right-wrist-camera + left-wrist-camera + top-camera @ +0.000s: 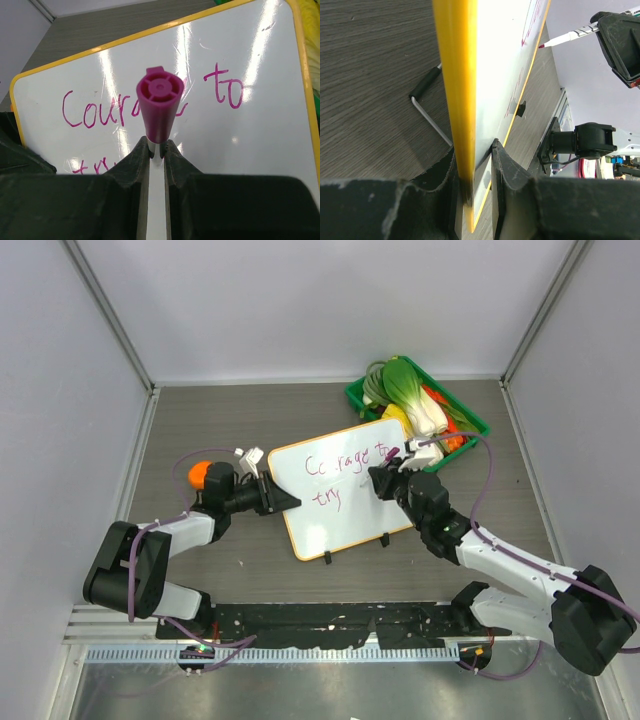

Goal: Write a sentence on the whiteboard

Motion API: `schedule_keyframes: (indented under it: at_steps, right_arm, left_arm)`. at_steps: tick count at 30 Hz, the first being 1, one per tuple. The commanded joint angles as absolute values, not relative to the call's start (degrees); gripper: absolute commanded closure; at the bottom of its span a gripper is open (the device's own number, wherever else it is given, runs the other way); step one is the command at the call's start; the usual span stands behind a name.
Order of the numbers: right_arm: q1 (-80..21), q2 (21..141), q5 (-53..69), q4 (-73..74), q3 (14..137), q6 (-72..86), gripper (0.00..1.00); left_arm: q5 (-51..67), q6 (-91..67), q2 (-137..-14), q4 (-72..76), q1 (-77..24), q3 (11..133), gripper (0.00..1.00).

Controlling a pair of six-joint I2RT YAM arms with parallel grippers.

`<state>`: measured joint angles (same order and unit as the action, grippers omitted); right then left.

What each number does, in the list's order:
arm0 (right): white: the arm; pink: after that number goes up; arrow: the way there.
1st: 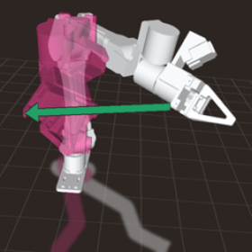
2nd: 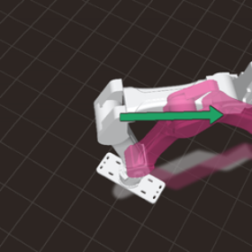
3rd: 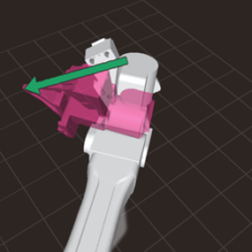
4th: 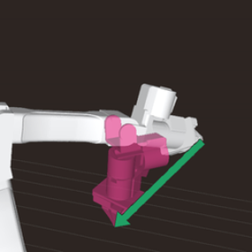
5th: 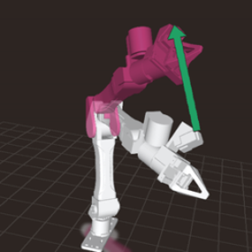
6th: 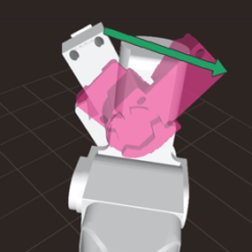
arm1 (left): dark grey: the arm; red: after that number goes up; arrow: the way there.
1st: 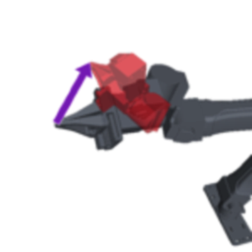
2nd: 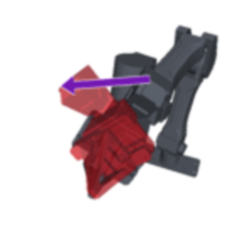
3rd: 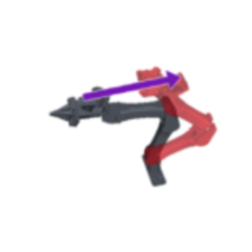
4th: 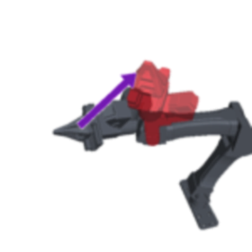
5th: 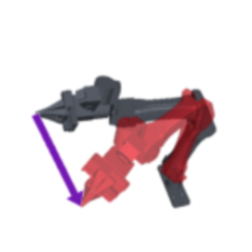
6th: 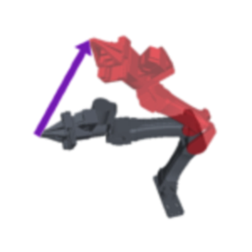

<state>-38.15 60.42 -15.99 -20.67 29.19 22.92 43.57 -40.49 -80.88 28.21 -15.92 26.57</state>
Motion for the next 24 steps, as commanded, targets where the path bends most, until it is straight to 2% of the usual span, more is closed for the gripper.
schedule_keyframes:
  at_steps: [1,24]
  right_arm:
    - [-38.2,61.1,-18.3,-24.8,30.7,23.7,0.99]
    - [-38.2,63.6,-14.9,-22.8,30.4,23.8,0.99]
  left_arm:
    - [32.4,-32.6,-83.0,20.0,-16.5,25.7,1.0]
    - [32.5,-32.6,-83.0,20.0,-16.5,25.8,1.0]
